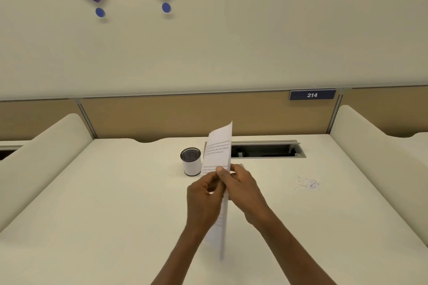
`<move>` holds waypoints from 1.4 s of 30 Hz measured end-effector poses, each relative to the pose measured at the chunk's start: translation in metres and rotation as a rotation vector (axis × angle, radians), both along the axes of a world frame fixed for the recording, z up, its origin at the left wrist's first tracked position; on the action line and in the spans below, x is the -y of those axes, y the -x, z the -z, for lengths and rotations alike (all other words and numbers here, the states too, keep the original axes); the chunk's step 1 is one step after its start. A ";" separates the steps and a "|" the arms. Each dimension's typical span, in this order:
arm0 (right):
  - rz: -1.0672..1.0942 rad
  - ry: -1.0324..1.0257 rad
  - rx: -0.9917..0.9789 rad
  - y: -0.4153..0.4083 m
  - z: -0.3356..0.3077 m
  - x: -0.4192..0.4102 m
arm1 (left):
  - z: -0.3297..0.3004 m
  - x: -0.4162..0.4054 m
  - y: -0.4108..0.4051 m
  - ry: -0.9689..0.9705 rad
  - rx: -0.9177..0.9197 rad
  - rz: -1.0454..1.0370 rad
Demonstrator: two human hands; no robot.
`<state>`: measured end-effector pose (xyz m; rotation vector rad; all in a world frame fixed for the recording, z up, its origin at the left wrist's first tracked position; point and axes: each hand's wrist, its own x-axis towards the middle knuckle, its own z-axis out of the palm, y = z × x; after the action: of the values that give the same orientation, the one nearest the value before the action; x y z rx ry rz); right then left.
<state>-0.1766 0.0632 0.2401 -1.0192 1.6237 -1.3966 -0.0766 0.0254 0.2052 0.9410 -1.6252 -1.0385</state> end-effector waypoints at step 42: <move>-0.017 -0.483 -0.152 -0.060 0.152 0.133 | 0.138 0.164 -0.201 -0.502 0.223 -0.429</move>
<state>-0.1162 -0.0696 0.0876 -0.8597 1.9323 -0.8634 0.1246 -0.1386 0.0671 1.7077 -1.2616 -1.0801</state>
